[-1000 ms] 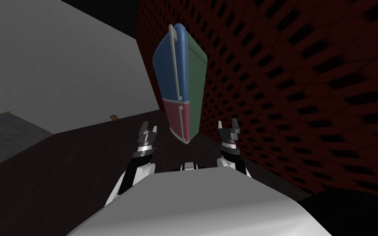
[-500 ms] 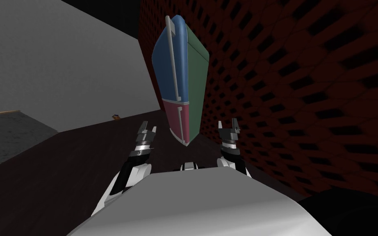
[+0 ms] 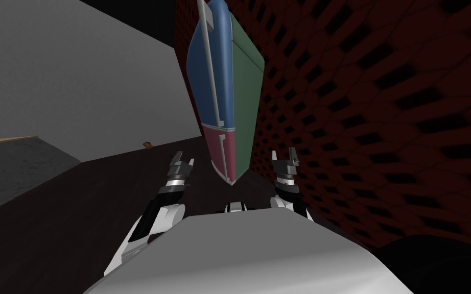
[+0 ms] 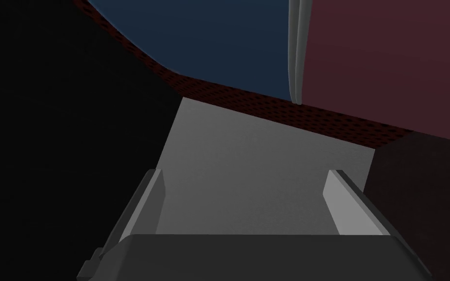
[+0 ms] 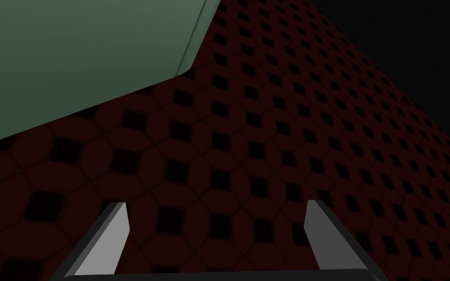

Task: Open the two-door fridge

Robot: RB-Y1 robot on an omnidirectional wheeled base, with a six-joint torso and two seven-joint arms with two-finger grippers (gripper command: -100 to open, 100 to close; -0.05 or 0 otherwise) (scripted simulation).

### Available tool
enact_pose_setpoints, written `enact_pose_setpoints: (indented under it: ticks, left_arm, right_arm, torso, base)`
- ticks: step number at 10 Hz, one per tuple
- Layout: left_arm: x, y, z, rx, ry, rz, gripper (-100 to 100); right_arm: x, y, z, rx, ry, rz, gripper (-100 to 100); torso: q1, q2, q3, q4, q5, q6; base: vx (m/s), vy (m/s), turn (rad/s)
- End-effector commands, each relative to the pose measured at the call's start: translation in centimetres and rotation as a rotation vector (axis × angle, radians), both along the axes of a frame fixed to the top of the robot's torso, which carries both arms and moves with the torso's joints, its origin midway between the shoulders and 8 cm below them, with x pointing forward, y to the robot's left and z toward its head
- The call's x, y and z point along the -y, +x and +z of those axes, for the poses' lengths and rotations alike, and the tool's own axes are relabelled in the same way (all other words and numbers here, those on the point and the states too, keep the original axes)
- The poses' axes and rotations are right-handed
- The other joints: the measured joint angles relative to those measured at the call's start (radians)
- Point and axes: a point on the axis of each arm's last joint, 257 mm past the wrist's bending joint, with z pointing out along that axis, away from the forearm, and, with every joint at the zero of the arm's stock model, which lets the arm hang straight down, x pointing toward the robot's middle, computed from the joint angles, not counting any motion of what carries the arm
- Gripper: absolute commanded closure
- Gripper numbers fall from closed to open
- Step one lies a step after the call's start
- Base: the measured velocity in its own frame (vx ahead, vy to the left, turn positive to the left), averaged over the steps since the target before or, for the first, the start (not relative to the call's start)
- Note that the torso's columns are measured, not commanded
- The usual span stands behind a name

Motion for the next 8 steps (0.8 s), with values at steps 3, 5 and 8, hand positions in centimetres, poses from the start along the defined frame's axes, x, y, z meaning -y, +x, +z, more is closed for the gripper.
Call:
enact_pose_setpoints:
  ticks: [3, 5, 8]
  left_arm:
    - [-1.7, 0.5, -1.6, -0.095, -0.098, -0.009, -100]
    - [-2.4, 0.7, -2.5, -0.137, -0.147, -0.011, -100]
    - [-3.1, 0.8, -3.6, -0.186, -0.201, -0.013, -100]
  right_arm:
    - [0.0, 0.0, 0.0, 0.0, 0.0, 0.0, 0]
    - [0.0, 0.0, 0.0, 0.0, 0.0, 0.0, 0]
    - [0.0, 0.0, 0.0, 0.0, 0.0, 0.0, 0]
  torso:
    - [-0.001, -0.002, -0.002, -0.001, 0.0, 0.0]
    - [0.0, -0.001, -0.001, 0.0, 0.0, 0.0]
    - [0.003, 0.001, 0.001, 0.0, 0.001, 0.0]
  base:
    - [0.159, -0.121, 0.082]
    - [0.166, -0.125, 0.071]
    - [0.121, -0.077, 0.054]
